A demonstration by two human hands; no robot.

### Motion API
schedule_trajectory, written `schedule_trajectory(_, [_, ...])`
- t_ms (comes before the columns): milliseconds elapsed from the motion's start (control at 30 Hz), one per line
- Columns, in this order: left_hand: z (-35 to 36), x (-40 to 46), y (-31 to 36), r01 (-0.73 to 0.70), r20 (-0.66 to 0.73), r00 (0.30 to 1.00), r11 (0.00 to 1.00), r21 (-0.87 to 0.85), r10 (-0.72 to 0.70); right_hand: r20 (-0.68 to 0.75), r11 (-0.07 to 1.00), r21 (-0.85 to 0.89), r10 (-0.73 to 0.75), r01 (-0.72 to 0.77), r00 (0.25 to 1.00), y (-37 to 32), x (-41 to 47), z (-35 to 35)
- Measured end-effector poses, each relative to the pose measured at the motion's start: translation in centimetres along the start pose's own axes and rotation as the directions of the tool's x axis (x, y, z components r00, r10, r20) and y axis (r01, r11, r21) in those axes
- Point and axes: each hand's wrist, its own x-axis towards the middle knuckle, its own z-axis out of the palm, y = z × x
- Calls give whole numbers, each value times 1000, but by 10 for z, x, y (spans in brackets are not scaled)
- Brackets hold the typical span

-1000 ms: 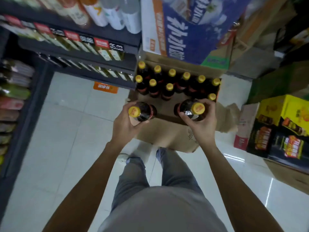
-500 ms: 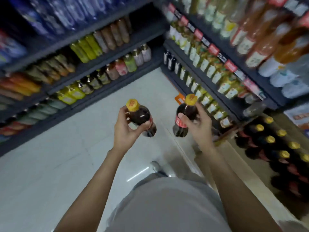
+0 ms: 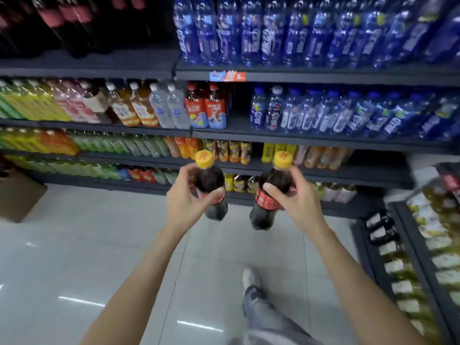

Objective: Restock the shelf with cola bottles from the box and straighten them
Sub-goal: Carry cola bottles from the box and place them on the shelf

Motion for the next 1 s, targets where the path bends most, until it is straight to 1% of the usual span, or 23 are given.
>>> schedule_trajectory(100, [-14, 55, -7, -13, -125, 992, 1000, -14, 11, 62, 991, 35, -130, 128, 990, -21, 76, 27])
schedule_trajectory(233, [-35, 128, -22, -34, -293, 956, 999, -42, 20, 109, 962, 123, -257, 243, 960, -49, 170, 70])
schedule_trajectory(333, [-56, 181, -35, -79, -413, 909, 996, -50, 51, 104, 927, 187, -348, 325, 932, -67, 229, 107])
schedule_trajectory(400, [-70, 217, -47, -123, -461, 882, 992, -26, 97, 83, 907, 223, -384, 358, 920, -78, 262, 134])
schedule_trajectory(500, [-92, 278, -68, -186, -515, 842, 983, 8, 164, 27, 881, 229, -431, 414, 902, -93, 309, 179])
schedule_trajectory(600, [-115, 344, -94, -242, -518, 826, 970, 27, 221, -18, 855, 201, -484, 477, 875, -106, 356, 227])
schedule_trajectory(767, [-149, 459, -148, -334, -446, 841, 943, 16, 306, -107, 829, 24, -553, 558, 826, -133, 436, 306])
schedule_trajectory(900, [-170, 541, -173, -348, -392, 862, 937, 4, 322, -207, 865, -77, -500, 496, 841, -148, 500, 360])
schedule_trajectory(1000, [-176, 590, -186, -331, -328, 886, 943, 45, 327, -257, 893, -150, -449, 424, 856, -154, 532, 386])
